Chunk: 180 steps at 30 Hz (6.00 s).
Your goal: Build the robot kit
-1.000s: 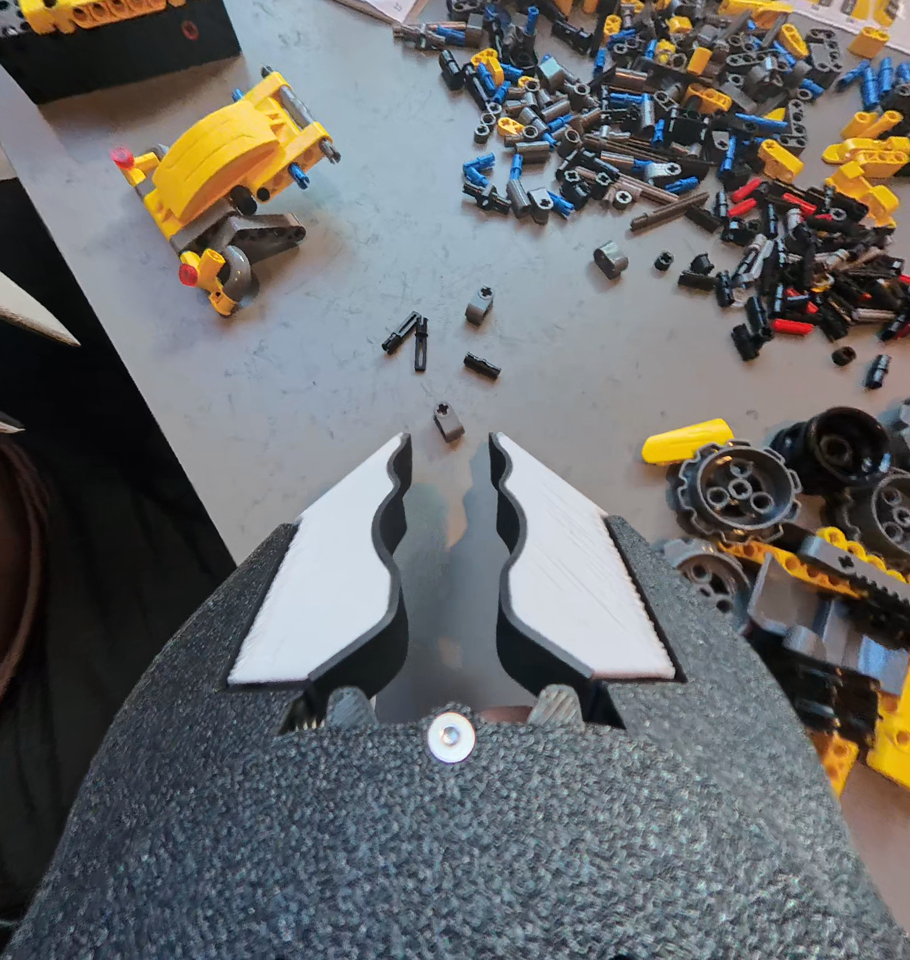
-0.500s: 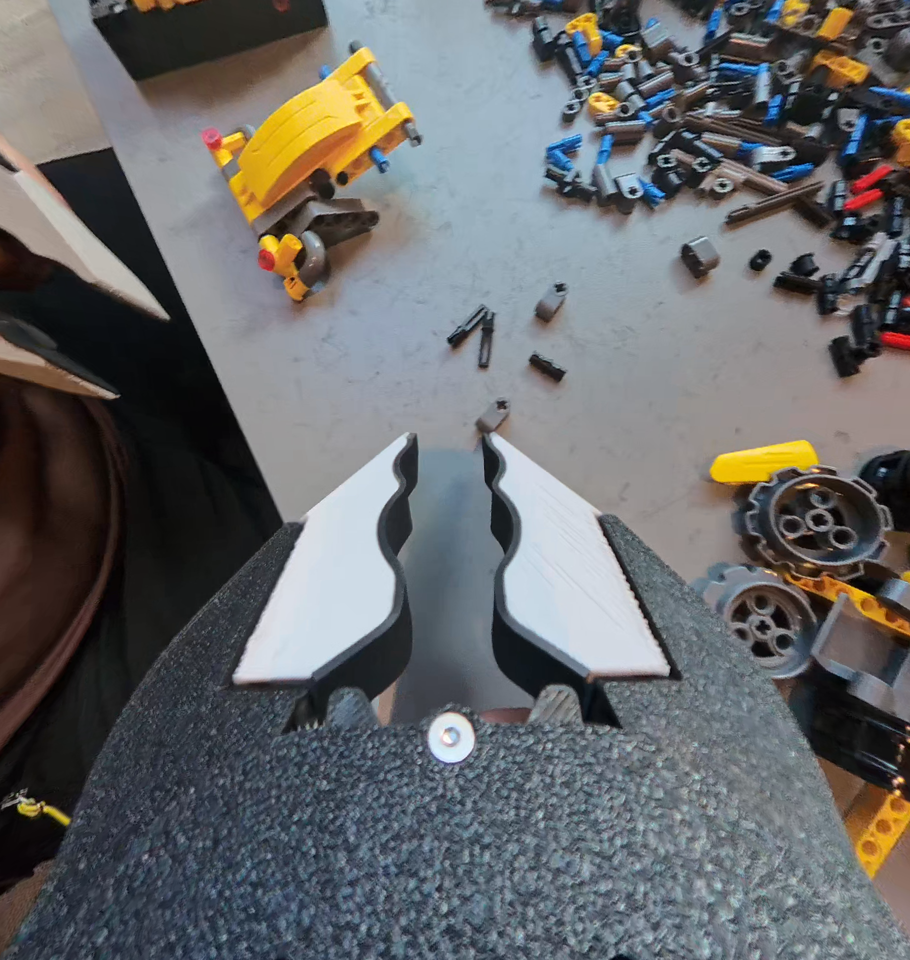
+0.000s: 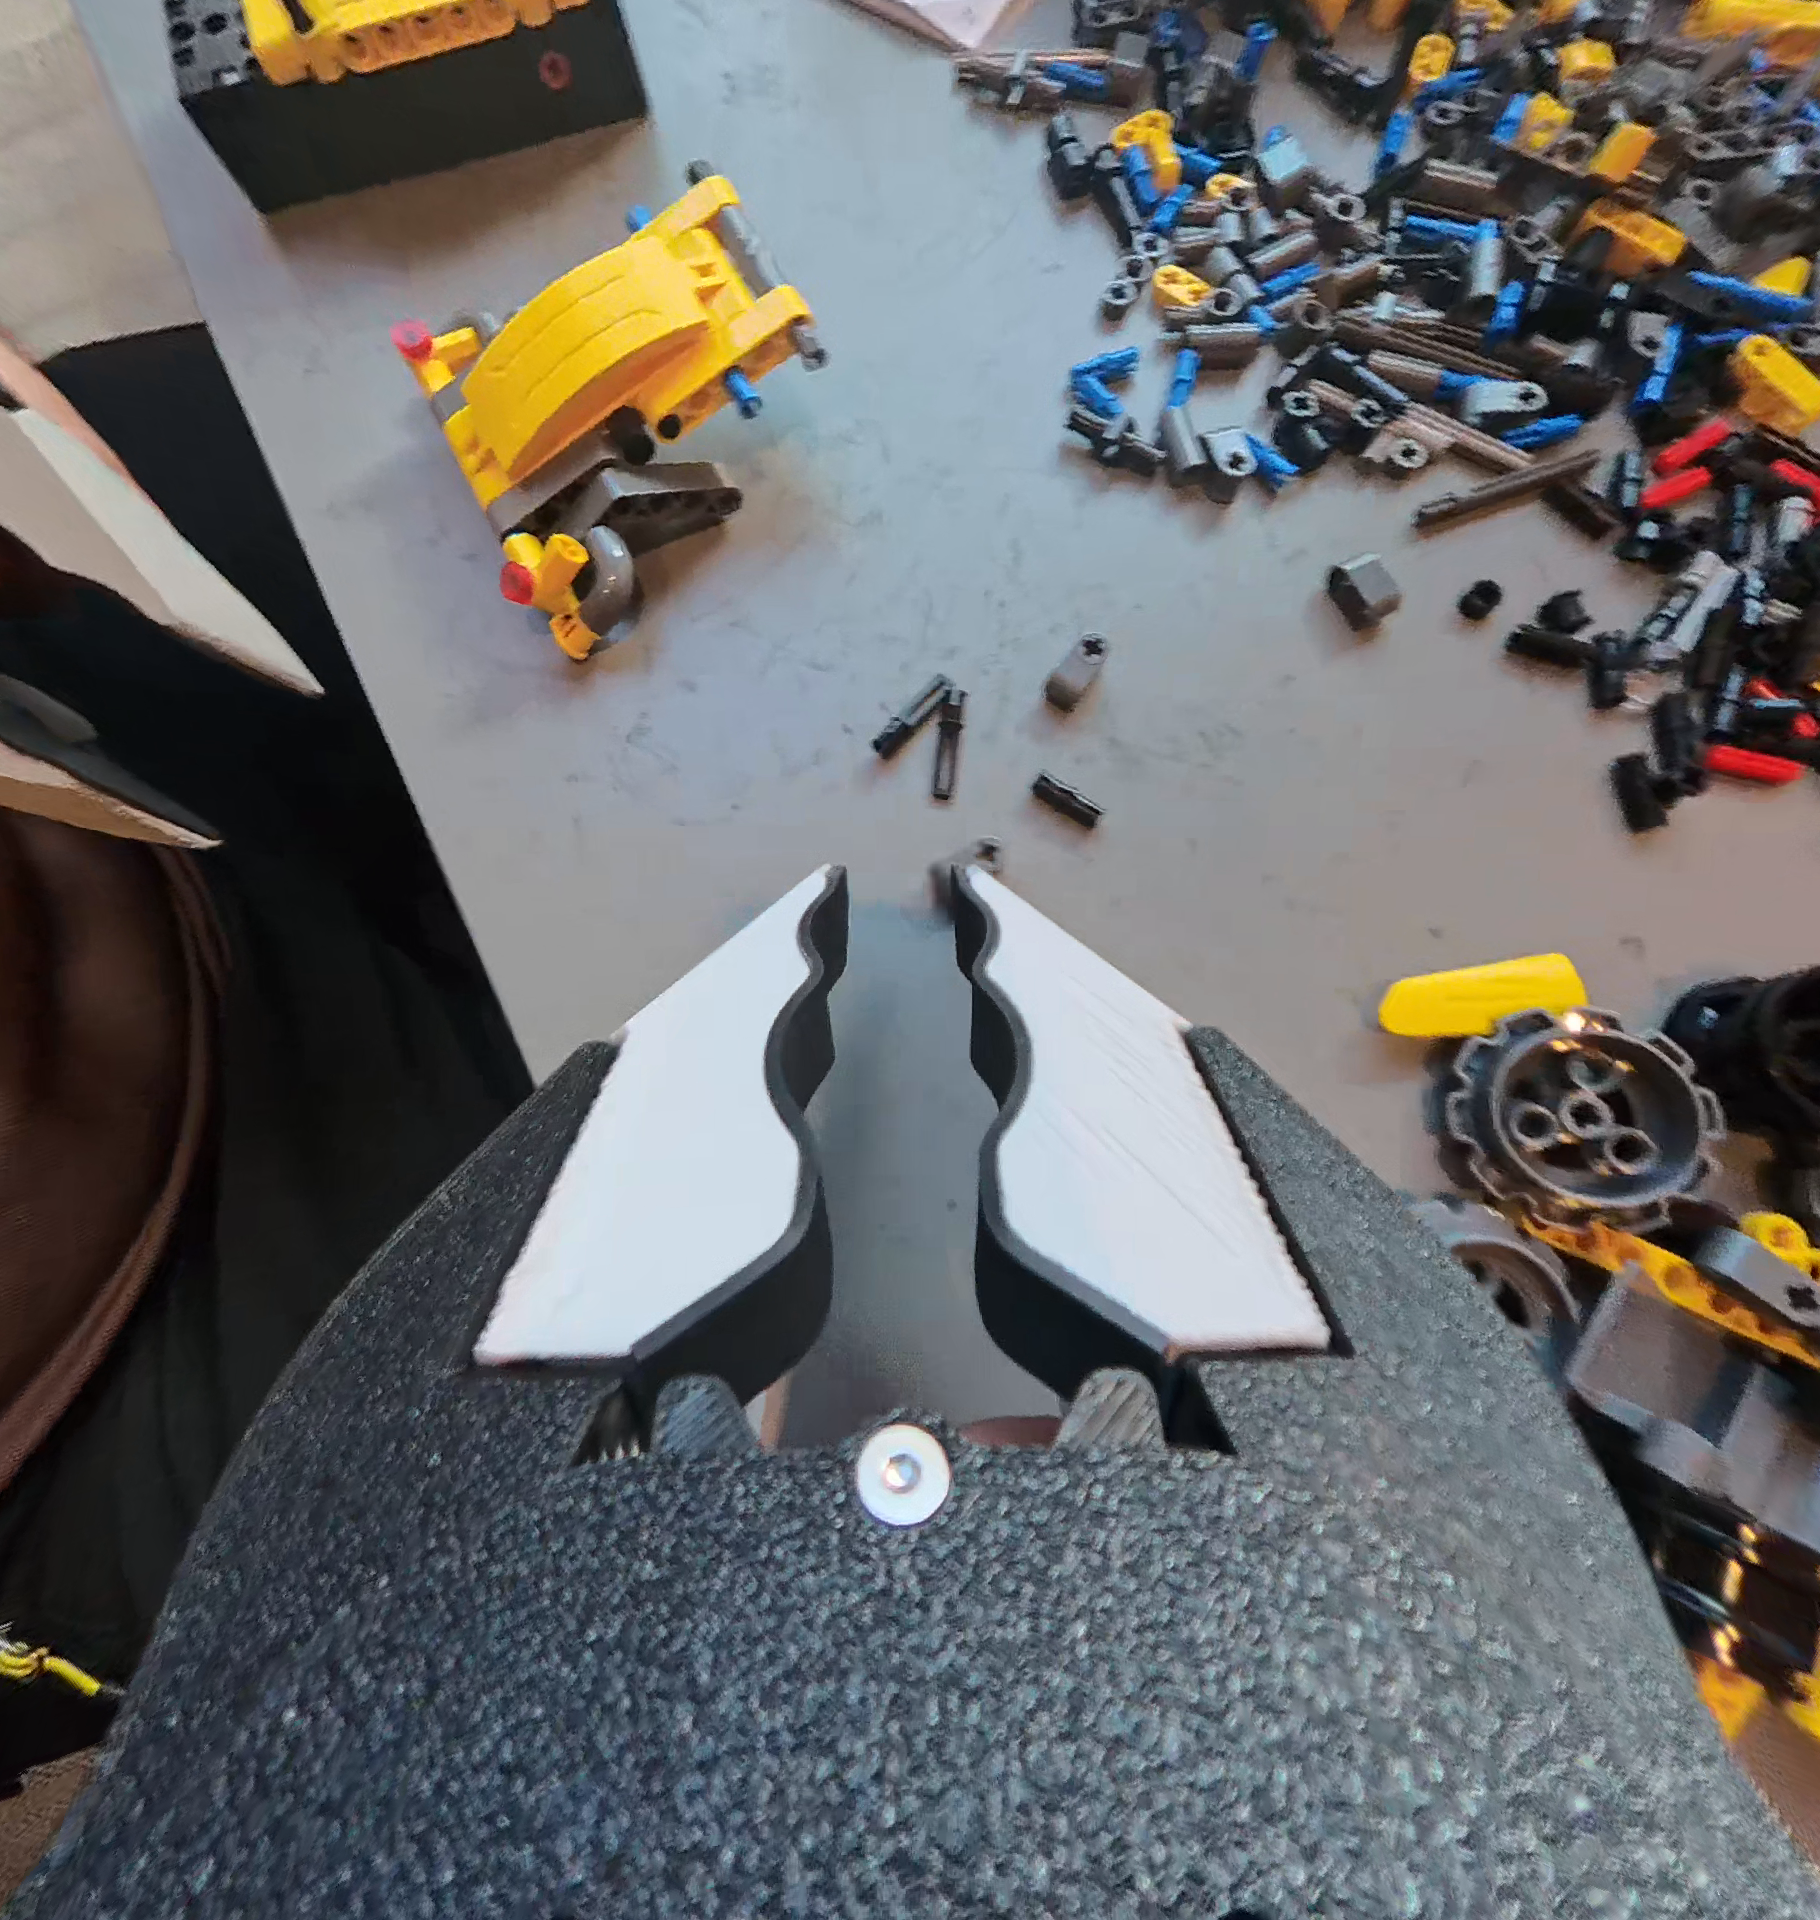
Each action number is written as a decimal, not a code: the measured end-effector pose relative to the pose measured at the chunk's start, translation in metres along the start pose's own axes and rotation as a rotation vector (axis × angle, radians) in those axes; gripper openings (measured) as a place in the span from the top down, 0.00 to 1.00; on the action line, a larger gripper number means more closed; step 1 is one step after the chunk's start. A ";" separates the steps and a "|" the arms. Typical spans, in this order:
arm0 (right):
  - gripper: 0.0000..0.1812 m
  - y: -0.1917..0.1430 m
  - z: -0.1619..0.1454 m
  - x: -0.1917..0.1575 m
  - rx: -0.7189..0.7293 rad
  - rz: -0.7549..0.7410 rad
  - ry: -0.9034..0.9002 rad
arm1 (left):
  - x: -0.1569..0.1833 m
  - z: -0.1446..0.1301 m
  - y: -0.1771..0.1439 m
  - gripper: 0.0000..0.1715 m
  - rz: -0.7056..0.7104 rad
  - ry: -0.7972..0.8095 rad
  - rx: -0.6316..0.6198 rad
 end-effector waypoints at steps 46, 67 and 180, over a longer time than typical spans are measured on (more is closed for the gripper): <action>0.94 0.026 0.008 -0.021 -0.010 0.107 -0.205 | -0.003 -0.003 0.006 0.80 -0.007 0.003 -0.019; 0.93 0.009 0.001 -0.016 0.078 0.091 -0.179 | 0.033 0.001 0.047 0.75 -0.306 0.074 -0.070; 1.00 -0.016 0.044 -0.055 0.441 0.089 -0.272 | -0.109 0.101 0.022 0.99 -0.396 -0.487 0.041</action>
Point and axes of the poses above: each gripper's, where its closed fingertips meet, y out along the fingers, z out of its top, x = y × z across the jaws, the point moved 10 cm from there along -y, back along the fingers, and after that the axes turned 1 degree about x, right-handed, at the moved point
